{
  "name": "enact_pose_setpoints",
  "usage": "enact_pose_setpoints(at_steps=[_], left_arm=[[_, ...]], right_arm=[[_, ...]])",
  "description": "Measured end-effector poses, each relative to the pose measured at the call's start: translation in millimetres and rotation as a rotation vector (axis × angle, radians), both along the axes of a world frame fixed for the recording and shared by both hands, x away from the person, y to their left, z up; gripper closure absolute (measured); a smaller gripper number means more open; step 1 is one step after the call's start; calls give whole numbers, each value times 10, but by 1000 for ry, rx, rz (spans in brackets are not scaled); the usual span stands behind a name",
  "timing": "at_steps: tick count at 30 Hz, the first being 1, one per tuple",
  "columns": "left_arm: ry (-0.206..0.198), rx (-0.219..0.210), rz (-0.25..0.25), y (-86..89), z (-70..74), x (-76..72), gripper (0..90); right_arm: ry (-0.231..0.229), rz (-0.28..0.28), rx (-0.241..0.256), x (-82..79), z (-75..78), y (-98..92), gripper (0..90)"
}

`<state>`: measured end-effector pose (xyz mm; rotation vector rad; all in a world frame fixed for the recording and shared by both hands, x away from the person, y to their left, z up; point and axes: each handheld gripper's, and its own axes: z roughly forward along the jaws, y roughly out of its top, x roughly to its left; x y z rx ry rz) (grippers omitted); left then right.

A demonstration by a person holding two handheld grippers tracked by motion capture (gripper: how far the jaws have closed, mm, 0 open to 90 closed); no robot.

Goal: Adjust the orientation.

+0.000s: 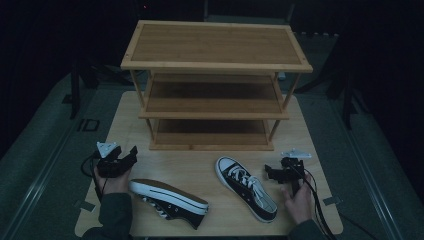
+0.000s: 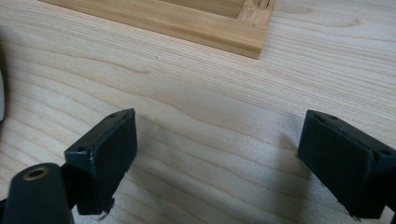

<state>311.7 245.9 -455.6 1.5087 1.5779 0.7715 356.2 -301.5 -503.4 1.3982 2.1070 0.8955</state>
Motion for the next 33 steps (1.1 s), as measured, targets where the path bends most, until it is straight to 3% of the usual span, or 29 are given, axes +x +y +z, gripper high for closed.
enact_pose_setpoints(at_steps=[7, 13, 17, 20, 28, 33], left_arm=[[6, 17, -64, -84, 47, -88, 456], [14, 7, -121, -152, 48, -177, 481], [19, 29, -199, -244, 70, -325, 512], [11, 29, -230, -271, 87, -432, 528], [-7, -4, -269, -269, 96, -728, 545], [9, -19, -304, -296, 109, -810, 551]], right_arm=[[1, -1, 1, 4, 0, 3, 111], [0, -9, 0, -5, 0, 3, 113], [-1, -20, 0, -14, -1, 7, 113], [-1, -22, 0, -16, -1, 7, 113], [-1, -25, 0, -22, -1, 11, 113], [-1, -25, 1, -23, -1, 11, 113]])
